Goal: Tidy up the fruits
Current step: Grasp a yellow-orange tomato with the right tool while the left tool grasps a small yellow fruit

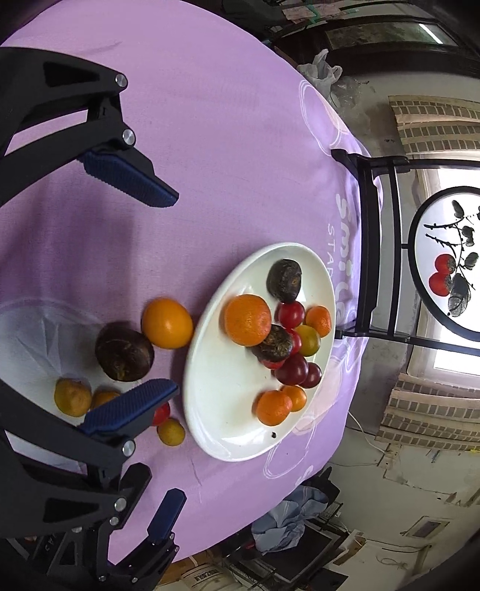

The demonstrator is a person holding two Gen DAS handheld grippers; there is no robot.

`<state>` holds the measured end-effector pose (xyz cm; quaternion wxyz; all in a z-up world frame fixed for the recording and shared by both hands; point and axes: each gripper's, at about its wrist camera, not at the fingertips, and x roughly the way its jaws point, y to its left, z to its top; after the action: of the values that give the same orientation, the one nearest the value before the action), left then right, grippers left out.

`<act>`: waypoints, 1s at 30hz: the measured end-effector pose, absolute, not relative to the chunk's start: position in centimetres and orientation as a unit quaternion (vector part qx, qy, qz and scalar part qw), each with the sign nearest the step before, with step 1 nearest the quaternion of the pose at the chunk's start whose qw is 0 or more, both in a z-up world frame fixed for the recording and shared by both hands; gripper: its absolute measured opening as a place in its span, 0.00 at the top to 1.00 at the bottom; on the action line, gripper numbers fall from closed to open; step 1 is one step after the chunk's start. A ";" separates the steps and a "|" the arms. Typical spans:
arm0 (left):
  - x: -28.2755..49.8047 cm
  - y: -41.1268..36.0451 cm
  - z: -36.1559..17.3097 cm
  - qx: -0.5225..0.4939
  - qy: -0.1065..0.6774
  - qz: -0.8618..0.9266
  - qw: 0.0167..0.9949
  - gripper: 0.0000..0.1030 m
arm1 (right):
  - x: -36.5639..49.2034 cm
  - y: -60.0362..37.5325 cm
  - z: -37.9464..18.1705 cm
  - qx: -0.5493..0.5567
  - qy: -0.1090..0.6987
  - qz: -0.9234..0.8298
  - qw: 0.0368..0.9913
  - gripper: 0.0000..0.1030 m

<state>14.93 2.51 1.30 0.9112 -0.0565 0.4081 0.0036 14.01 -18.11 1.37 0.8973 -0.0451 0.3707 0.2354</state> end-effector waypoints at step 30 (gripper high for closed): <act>13.7 4.6 0.2 -0.052 0.423 0.010 0.905 0.10 | 12.7 -11.7 -2.1 -0.161 0.402 0.259 0.864 0.60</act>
<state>13.72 4.63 0.20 0.9046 -0.0521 0.4229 0.0096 12.67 -11.69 -2.11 0.8636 -0.1609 0.4017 0.2587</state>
